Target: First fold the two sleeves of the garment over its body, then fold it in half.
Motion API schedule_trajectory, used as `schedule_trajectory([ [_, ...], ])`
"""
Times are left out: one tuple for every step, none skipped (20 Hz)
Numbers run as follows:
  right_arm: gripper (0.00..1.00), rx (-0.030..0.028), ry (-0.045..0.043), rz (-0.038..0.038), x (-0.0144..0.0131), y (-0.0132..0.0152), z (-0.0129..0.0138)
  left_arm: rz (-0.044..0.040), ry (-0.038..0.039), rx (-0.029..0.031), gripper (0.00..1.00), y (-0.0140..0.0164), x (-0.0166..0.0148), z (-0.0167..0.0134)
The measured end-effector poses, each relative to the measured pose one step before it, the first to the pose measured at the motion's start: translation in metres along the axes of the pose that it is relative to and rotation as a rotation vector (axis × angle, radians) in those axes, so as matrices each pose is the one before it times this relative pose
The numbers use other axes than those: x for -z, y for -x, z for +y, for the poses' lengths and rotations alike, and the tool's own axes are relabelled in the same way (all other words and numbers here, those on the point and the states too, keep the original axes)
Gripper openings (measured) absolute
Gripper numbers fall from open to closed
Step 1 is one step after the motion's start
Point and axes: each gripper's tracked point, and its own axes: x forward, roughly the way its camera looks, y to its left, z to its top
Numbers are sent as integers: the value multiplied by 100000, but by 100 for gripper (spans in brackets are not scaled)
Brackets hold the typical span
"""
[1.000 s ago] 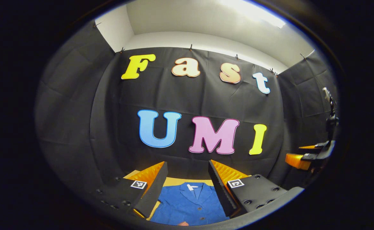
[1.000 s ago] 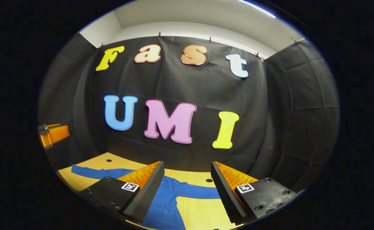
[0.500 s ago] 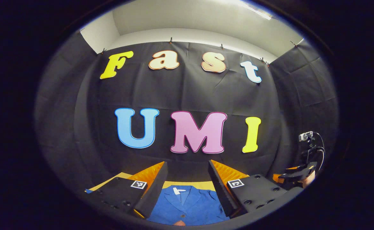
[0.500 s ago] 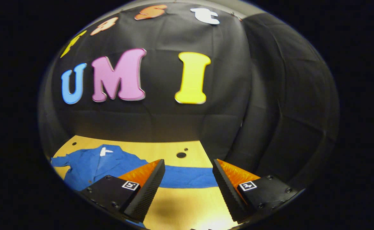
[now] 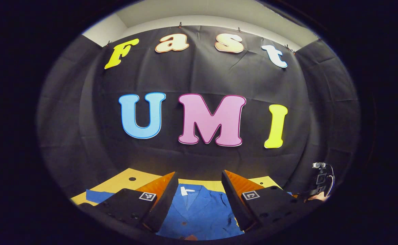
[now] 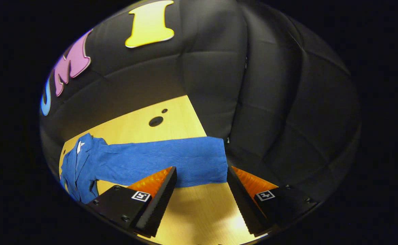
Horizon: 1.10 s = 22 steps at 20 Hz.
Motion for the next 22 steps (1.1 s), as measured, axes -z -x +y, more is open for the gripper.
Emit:
schedule_trajectory([
  [95,32,-1770,1550,383,-999,-357,767,77,-556,74,-203,22,-13],
  [92,196,-653,2228,537,-717,-481,580,-221,-765,74,-117,287,13],
  [90,539,-345,873,411,-474,-393,361,-519,-549,74,-40,8,118],
  [89,696,87,307,214,-378,-281,-108,-729,-490,75,-23,-22,113],
  [88,797,-232,-736,-235,-70,-49,-225,-821,-422,75,53,-69,153],
  [88,349,-566,-1859,-635,-188,-35,-320,-655,-470,75,26,-78,178],
  [87,959,253,-1110,-398,-316,-422,-237,-328,-129,75,-56,-103,92],
  [87,1699,666,-122,-129,-453,-368,39,72,-196,74,42,54,105],
  [87,1324,476,1767,397,-369,-329,444,272,-334,74,-151,143,75],
  [87,1066,102,2571,563,-276,-209,582,333,-420,74,-88,161,42],
  [87,-150,-88,2038,418,-65,-72,755,153,-366,74,-36,98,-3],
  [85,-1031,-1317,-1286,-282,-108,382,805,-369,-647,74,46,266,69],
  [84,-621,-187,218,16,-178,266,371,-696,-442,74,-16,-15,55],
  [70,383,925,-68,-66,-22,42,-358,-277,-53,75,28,-146,39],
  [66,124,611,50,-51,148,-129,-336,-10,211,74,26,-159,-13],
  [65,383,-25,481,33,66,-34,-39,-104,-124,75,5,110,-30],
  [56,1342,32,-511,-185,-9,-12,204,-174,-169,74,14,82,47],
  [57,1660,60,43,40,-74,-34,261,-9,-89,74,41,54,12],
  [50,1141,456,-218,104,21,-245,325,118,0,74,72,72,-22],
  [35,-2522,-328,-548,-97,63,378,53,229,88,74,62,-32,-34],
  [23,-954,395,1822,443,29,344,-302,241,117,74,61,-68,-48],
  [11,-267,1355,-779,-63,122,87,-35,132,-152,74,56,60,41],
])
